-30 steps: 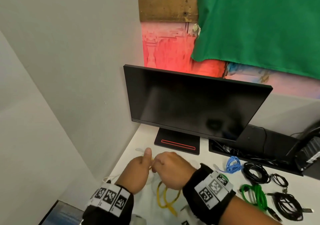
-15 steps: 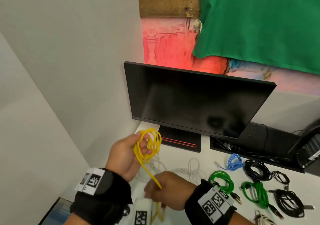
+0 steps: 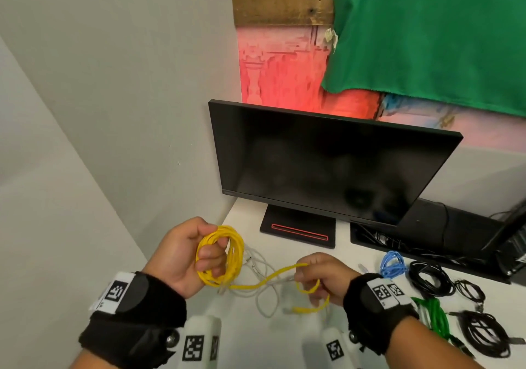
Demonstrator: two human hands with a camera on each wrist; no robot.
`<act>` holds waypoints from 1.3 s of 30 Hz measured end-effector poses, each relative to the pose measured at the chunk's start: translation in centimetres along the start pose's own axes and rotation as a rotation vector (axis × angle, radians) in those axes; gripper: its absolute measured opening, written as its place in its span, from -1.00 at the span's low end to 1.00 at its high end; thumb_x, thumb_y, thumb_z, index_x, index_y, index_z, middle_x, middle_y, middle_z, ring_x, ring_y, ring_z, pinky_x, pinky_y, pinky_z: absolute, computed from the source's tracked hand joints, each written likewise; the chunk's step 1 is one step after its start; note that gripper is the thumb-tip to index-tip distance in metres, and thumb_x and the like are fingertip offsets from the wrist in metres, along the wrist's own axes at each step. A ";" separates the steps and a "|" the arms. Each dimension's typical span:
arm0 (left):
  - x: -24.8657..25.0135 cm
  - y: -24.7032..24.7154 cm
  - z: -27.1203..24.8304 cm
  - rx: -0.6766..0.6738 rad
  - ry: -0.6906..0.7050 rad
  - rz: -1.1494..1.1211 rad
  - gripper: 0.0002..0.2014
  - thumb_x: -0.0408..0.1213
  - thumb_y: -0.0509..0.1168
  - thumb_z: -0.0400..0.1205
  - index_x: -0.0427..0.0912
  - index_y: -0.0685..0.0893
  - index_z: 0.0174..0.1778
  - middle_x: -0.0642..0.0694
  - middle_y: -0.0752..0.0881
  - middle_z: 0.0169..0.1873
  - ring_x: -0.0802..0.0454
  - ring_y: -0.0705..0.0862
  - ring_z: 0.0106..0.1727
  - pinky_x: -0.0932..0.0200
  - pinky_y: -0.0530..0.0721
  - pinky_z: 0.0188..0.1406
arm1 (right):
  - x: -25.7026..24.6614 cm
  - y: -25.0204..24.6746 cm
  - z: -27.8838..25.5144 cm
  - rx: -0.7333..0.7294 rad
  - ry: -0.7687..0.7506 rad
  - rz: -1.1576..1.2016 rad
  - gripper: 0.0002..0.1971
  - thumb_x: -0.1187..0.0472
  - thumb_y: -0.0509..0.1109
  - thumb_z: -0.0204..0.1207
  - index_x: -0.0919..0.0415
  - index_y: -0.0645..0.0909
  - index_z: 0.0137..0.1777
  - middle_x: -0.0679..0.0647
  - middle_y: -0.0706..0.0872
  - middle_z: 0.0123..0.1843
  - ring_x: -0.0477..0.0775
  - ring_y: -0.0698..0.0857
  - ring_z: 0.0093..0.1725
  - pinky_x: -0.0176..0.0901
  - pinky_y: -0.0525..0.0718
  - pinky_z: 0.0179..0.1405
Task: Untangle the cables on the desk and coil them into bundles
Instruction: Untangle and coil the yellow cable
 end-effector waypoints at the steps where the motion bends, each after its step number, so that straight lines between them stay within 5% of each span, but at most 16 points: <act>1: -0.2 0.0 -0.2 -0.015 -0.006 0.070 -0.75 -0.24 0.19 0.35 -0.35 0.63 -0.50 -0.05 0.31 -0.74 0.05 0.24 -0.76 0.23 0.42 -0.61 | -0.5 -0.3 0.1 0.029 -0.002 0.010 -0.75 0.14 0.62 0.21 0.17 0.58 -0.44 0.09 0.41 -0.56 -0.01 0.29 -0.68 -0.26 0.44 -0.58; 5: -2.5 0.3 0.0 0.030 -0.014 0.605 -0.83 -0.25 0.31 0.30 -0.24 0.66 -0.56 -0.14 0.45 -0.68 -0.01 0.35 -0.66 0.22 0.42 -0.53 | -3.5 -1.0 0.8 0.285 -0.022 -0.227 -0.67 -0.03 0.66 0.05 0.06 0.54 -0.53 0.04 0.37 -0.58 -0.01 0.36 -0.64 -0.18 0.47 -0.56; 7: -4.0 0.5 0.6 0.026 -0.020 0.878 -0.61 -0.09 0.37 0.50 -0.10 0.57 -0.65 -0.06 0.48 -0.64 -0.01 0.39 -0.56 0.19 0.44 -0.42 | -5.0 -0.5 1.0 0.368 -0.045 -0.282 -0.72 -0.03 0.63 0.04 0.08 0.60 -0.50 -0.01 0.45 -0.60 -0.01 0.45 -0.63 -0.15 0.53 -0.51; 9: -5.0 0.3 1.4 0.062 -0.003 1.134 -0.41 0.17 0.14 0.70 -0.06 0.48 -0.62 0.04 0.50 -0.63 0.06 0.43 -0.52 0.18 0.46 -0.31 | -6.4 1.0 1.2 0.391 -0.100 -0.288 -0.80 0.03 0.60 0.09 0.05 0.64 -0.51 -0.11 0.48 -0.63 -0.03 0.51 -0.64 -0.19 0.54 -0.54; 11: -5.5 0.1 2.1 0.099 0.005 1.231 -0.33 0.36 -0.11 0.65 -0.06 0.44 -0.57 0.05 0.53 -0.61 0.14 0.46 -0.53 0.20 0.48 -0.26 | -7.5 3.1 1.0 0.429 -0.176 -0.389 -0.80 0.11 0.56 0.17 0.04 0.57 -0.52 -0.15 0.48 -0.61 -0.08 0.52 -0.60 -0.22 0.51 -0.54; 14: -5.4 0.4 3.0 0.171 -0.009 1.120 -0.24 0.49 -0.28 0.49 -0.03 0.55 -0.53 0.04 0.63 -0.56 0.18 0.56 -0.51 0.23 0.53 -0.25 | -8.5 6.5 0.0 0.469 -0.328 -0.608 -0.72 0.20 0.48 0.29 -0.01 0.42 -0.48 -0.12 0.52 -0.50 -0.14 0.52 -0.47 -0.13 0.51 -0.46; 16: -4.8 0.1 3.6 0.291 0.009 0.986 -0.19 0.44 -0.28 0.57 -0.09 0.60 -0.53 -0.07 0.70 -0.51 0.07 0.66 -0.42 0.17 0.58 -0.19 | -8.4 8.3 -1.0 0.418 -0.392 -0.696 -0.74 0.18 0.44 0.35 -0.04 0.40 -0.41 -0.08 0.60 -0.44 -0.11 0.60 -0.39 -0.08 0.60 -0.40; 21: -4.0 -0.5 4.1 0.387 0.132 0.660 -0.51 -0.06 0.20 0.73 -0.47 0.70 -0.23 -0.28 0.67 -0.40 -0.17 0.63 -0.31 0.03 0.56 -0.16 | -7.1 11.4 -2.8 0.271 -0.566 -0.832 -0.77 -0.11 0.35 0.54 -0.06 0.36 -0.12 -0.10 0.48 -0.41 -0.05 0.45 -0.40 -0.10 0.44 -0.36; 24: -3.3 -0.5 3.9 0.401 0.177 0.282 -0.69 -0.28 0.22 0.71 -0.49 0.70 -0.16 -0.22 0.58 -0.43 -0.08 0.50 -0.42 0.05 0.51 -0.30 | -5.6 12.7 -3.0 0.164 -0.572 -0.872 -0.77 -0.24 0.16 0.60 -0.15 0.31 -0.12 -0.09 0.52 -0.36 -0.03 0.48 -0.33 -0.08 0.43 -0.31; 27: -1.6 -0.2 3.6 0.336 0.231 -0.052 -0.71 -0.28 0.14 0.74 -0.39 0.67 -0.12 -0.15 0.56 -0.43 0.01 0.50 -0.47 0.15 0.56 -0.30 | -3.9 12.5 -2.4 0.031 -0.474 -0.717 -0.65 -0.24 0.10 0.64 -0.02 0.54 -0.11 -0.15 0.66 -0.31 -0.17 0.61 -0.27 -0.15 0.57 -0.18; 30: 0.1 -0.4 2.8 0.261 0.248 -0.145 -0.65 -0.23 0.05 0.76 -0.36 0.65 -0.12 -0.09 0.55 -0.50 0.02 0.56 -0.52 0.16 0.66 -0.29 | -2.1 10.7 -1.5 -0.034 -0.312 -0.625 -0.67 -0.16 0.20 0.68 -0.04 0.68 -0.15 -0.32 0.61 -0.41 -0.34 0.57 -0.32 -0.37 0.48 -0.17; 35: 0.2 -0.3 2.0 0.223 0.270 -0.117 -0.66 -0.23 0.06 0.74 -0.36 0.62 -0.19 -0.06 0.49 -0.58 0.05 0.50 -0.59 0.15 0.67 -0.36 | -1.3 7.1 -0.9 0.117 -0.184 -0.478 -0.72 -0.24 0.36 0.52 -0.09 0.63 -0.28 -0.18 0.54 -0.53 -0.17 0.56 -0.53 -0.21 0.59 -0.38; 39: 0.0 0.4 1.8 0.153 0.235 -0.170 -0.69 -0.21 0.11 0.66 -0.32 0.63 -0.25 -0.06 0.45 -0.58 0.04 0.46 -0.59 0.14 0.67 -0.36 | -1.6 6.5 -0.6 0.072 -0.154 -0.565 -0.57 -0.38 0.32 0.41 -0.03 0.68 -0.31 -0.15 0.60 -0.56 -0.14 0.60 -0.51 -0.23 0.60 -0.33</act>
Point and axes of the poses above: each hand's wrist, its own z-axis towards the middle knuckle, its own y-axis out of the palm, x = y × z, the point moved 5 cm from there along z, towards the middle knuckle
